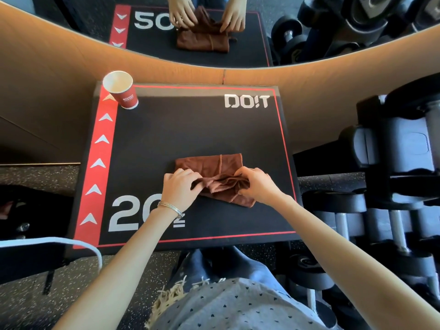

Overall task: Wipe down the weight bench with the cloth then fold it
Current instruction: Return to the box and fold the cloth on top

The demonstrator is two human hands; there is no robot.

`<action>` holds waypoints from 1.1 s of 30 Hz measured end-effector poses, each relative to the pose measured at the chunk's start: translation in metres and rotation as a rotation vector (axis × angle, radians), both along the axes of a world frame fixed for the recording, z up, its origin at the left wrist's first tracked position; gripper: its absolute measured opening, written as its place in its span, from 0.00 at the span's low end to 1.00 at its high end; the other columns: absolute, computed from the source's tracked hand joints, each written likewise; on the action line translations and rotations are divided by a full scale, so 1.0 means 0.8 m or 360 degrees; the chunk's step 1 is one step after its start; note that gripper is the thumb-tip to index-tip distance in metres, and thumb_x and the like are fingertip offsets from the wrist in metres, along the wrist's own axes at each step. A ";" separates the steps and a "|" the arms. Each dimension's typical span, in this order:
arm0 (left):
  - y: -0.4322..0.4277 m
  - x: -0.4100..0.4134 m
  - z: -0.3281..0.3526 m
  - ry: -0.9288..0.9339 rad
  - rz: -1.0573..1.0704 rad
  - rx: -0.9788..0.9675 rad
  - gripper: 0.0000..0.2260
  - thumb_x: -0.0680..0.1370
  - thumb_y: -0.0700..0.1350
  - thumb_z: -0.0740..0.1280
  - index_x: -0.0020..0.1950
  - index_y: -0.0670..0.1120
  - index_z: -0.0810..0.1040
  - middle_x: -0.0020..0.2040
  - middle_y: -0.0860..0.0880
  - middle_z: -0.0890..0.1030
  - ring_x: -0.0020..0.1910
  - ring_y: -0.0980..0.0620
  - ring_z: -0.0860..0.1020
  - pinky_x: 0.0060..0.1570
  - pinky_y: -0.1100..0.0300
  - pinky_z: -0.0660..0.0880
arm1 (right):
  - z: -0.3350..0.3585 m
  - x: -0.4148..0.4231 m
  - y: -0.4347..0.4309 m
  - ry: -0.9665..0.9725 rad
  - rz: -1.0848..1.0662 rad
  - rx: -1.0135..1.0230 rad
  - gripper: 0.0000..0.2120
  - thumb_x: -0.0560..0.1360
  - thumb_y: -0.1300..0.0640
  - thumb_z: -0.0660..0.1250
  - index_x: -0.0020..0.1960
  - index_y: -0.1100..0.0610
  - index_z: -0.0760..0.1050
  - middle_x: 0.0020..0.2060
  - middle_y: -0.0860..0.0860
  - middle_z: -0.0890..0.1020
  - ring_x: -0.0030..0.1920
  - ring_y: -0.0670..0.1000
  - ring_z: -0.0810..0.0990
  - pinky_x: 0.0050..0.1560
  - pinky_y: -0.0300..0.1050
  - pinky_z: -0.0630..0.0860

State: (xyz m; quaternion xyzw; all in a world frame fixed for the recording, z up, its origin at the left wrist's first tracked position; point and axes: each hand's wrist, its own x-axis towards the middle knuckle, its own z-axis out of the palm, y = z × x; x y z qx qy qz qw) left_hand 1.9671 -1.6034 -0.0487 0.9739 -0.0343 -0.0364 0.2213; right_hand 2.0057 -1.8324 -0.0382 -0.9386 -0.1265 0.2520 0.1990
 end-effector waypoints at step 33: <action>0.036 -0.109 0.000 -0.0031 -0.0660 0.0248 0.17 0.56 0.39 0.77 0.42 0.48 0.78 0.40 0.54 0.80 0.38 0.50 0.79 0.40 0.58 0.75 | 0.002 -0.086 0.023 0.0156 0.0212 0.0070 0.10 0.73 0.59 0.66 0.54 0.56 0.75 0.50 0.51 0.83 0.49 0.55 0.79 0.50 0.46 0.74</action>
